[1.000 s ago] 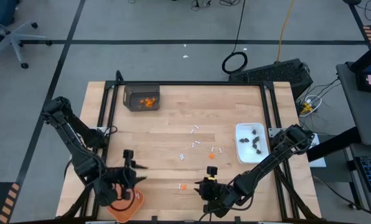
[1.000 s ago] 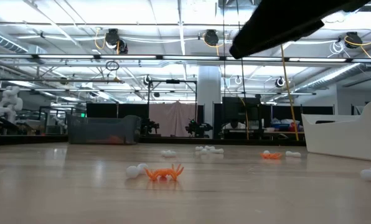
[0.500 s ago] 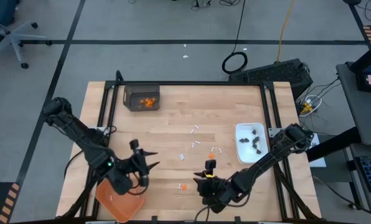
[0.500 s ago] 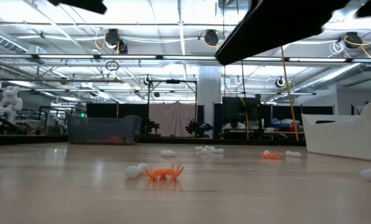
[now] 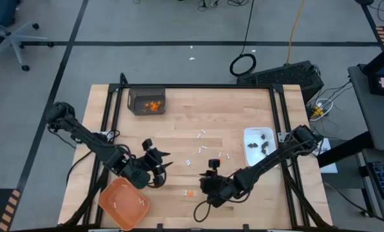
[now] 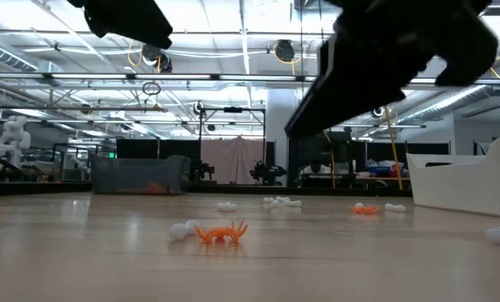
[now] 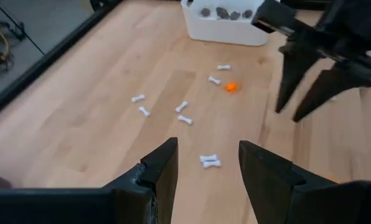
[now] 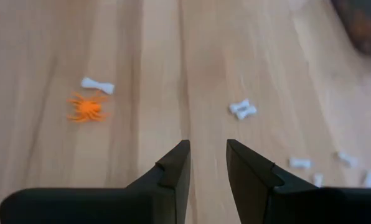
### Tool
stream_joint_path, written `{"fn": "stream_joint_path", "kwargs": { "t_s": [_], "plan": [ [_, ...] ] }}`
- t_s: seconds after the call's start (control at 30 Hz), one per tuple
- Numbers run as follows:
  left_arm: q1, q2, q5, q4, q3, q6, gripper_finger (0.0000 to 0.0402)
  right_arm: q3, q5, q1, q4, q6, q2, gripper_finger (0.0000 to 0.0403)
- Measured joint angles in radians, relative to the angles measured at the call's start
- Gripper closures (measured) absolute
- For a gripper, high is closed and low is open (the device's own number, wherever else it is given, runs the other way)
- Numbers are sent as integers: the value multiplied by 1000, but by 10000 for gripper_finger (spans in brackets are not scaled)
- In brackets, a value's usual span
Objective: Sort Halloween decoration
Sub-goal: Put the orange spider toy into the black bin
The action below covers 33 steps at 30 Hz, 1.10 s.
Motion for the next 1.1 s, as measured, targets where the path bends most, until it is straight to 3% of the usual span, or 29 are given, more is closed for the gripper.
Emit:
{"fn": "stream_joint_path", "kwargs": {
  "t_s": [0.17,0.37,0.77,1.1],
  "plan": [
    [-21,60,3,127,0,-38,233,-19,-45,35,16,148,1,315],
    [-48,168,1,335,0,64,233,-18,-139,73,198,146,1,309],
    [-99,208,37,354,0,59,233,-18,-126,78,518,15,154,257],
    [-149,208,3,356,0,59,233,-17,-182,62,527,-88,227,266]
  ]
}}
